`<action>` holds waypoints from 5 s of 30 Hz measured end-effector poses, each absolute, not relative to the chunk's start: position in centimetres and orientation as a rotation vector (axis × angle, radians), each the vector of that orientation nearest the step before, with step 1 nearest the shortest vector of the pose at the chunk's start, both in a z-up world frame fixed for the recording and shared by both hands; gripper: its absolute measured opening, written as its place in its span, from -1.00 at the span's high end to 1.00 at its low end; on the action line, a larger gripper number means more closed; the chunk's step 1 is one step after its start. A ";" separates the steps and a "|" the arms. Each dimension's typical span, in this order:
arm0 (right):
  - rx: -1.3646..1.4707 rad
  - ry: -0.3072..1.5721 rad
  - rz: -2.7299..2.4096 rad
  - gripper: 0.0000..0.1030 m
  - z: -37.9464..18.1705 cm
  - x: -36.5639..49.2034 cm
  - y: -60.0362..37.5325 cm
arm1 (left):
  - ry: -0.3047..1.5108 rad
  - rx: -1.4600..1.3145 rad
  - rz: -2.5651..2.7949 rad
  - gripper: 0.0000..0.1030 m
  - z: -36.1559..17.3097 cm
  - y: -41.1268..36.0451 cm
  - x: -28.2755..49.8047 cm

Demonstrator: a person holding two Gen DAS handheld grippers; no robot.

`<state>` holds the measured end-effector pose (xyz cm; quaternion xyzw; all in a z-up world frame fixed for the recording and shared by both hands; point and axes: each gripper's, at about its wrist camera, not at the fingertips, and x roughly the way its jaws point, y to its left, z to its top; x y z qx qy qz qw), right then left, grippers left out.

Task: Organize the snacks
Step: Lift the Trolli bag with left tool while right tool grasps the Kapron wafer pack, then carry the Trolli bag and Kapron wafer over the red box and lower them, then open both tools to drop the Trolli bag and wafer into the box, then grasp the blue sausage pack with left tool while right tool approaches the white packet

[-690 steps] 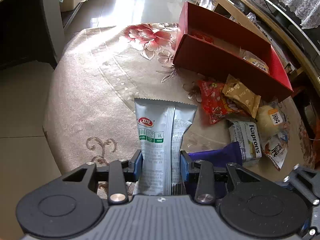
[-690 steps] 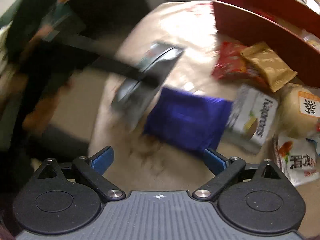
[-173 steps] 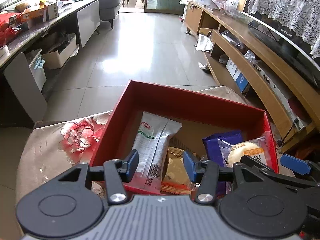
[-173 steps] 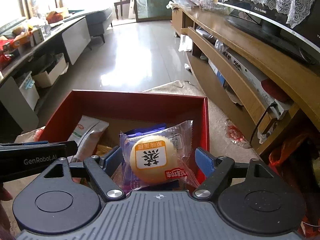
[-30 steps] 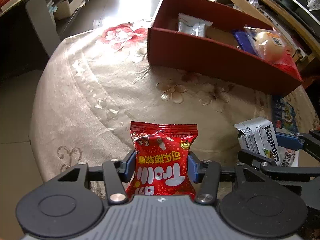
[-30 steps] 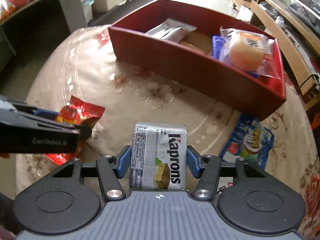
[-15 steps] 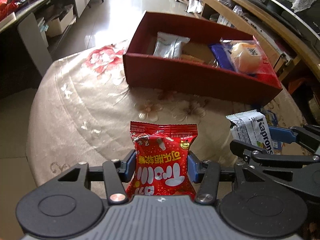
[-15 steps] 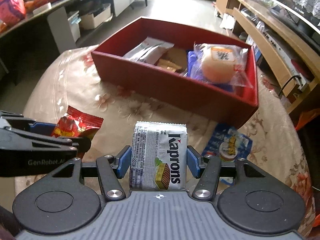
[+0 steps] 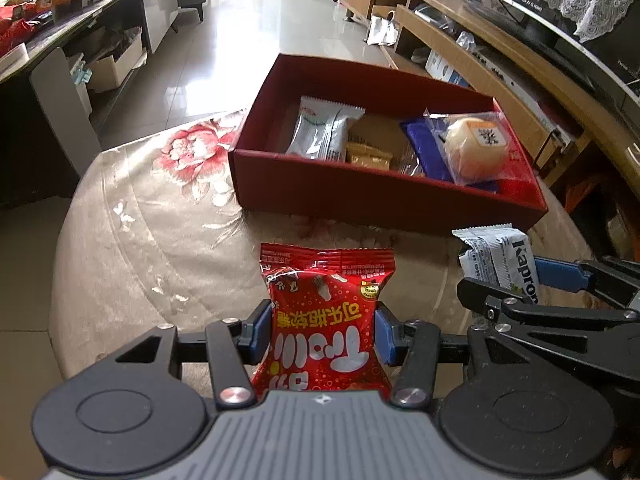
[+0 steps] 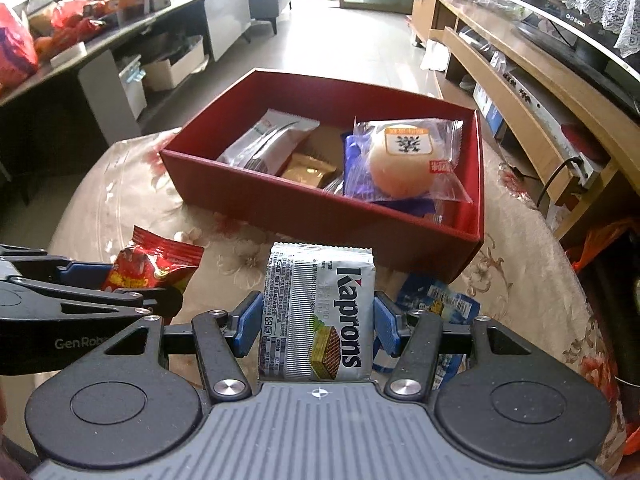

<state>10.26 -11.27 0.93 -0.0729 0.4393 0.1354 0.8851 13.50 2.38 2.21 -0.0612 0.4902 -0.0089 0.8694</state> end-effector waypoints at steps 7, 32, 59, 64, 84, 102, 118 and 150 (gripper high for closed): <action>-0.133 0.888 0.273 -0.26 1.8 10.9 -11.7 | 0.994 -0.136 -0.015 0.02 3.3 2.2 14.3; 0.004 0.802 0.215 -0.26 3.8 18.1 -13.2 | 0.895 -0.145 0.034 0.03 6.0 1.0 22.8; -0.075 0.789 0.201 -0.28 1.7 23.5 -11.6 | 0.961 -0.176 0.113 0.02 1.8 1.7 29.1; -0.083 0.790 0.205 -0.29 1.4 24.3 -11.3 | 0.976 -0.178 0.128 0.02 1.2 1.9 29.6; -0.021 0.751 0.249 -0.71 3.4 23.8 -11.6 | 0.950 -0.146 0.099 -0.24 2.6 1.1 28.9; 0.064 0.703 0.178 -0.72 5.8 21.5 -15.6 | 0.912 -0.207 0.025 -0.28 4.7 0.2 26.5; 0.091 0.794 0.012 -0.72 4.2 15.4 -21.7 | 0.987 -0.143 -0.177 -0.28 4.3 -6.2 21.0; 0.101 0.887 -0.015 -0.71 2.2 11.2 -25.7 | 1.161 -0.115 -0.192 -0.04 -1.2 -13.4 21.5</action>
